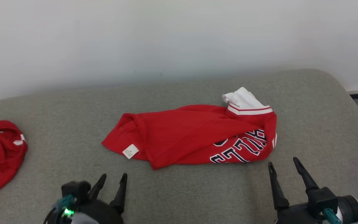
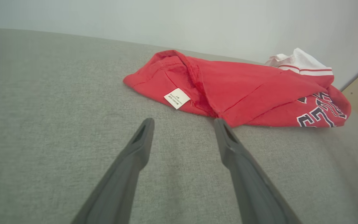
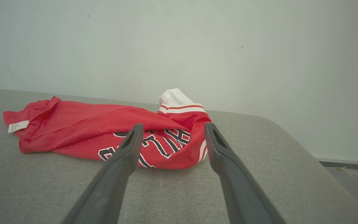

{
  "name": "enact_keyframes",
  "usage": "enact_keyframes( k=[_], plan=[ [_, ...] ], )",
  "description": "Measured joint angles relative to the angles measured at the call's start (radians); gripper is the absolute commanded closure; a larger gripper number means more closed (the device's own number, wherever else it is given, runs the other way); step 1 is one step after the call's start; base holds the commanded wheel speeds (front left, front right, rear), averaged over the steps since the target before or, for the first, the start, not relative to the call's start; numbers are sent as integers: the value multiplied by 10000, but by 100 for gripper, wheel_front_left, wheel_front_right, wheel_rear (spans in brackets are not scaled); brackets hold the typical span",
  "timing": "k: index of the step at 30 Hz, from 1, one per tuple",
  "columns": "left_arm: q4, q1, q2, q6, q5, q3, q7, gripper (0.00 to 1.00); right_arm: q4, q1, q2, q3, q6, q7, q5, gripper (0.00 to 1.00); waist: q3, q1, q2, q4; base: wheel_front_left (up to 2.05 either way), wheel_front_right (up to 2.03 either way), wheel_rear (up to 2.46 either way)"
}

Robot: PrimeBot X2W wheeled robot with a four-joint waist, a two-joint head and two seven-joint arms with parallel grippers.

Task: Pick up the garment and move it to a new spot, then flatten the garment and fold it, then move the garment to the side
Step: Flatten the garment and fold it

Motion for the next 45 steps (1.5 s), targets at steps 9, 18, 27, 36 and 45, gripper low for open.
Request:
enact_keyframes(
  k=[9, 18, 27, 36, 45],
  plan=[
    [2015, -2128, -286, 420, -157, -280, 380, 0, -17, -491, 0, 460, 0, 8, 157, 0, 649, 0, 0, -850, 0, 0, 0],
    [3480, -3860, 21, 1095, 449, -589, 617, 0, 211, -1023, 21, 727, 0, -105, 318, 0, 1411, 2, 1, -1602, 0, 0, 0],
    [4464, -5079, 493, 1392, 1206, -1166, 713, 0, 391, -1236, 38, 754, 0, -228, 422, 0, 1950, 2, 1, -2040, 0, 0, 0],
    [5317, -5775, 742, 1841, 1434, -1306, 803, 0, 564, -1435, 50, 813, 0, -282, 535, 0, 2099, 0, 1, -2157, 0, 0, 0],
    [5714, -6005, 631, 1747, 1317, -1358, 539, 100, 639, -1467, 52, 805, 0, -316, 606, 0, 2062, 0, 1, -2123, 0, 0, 0]
  ],
)
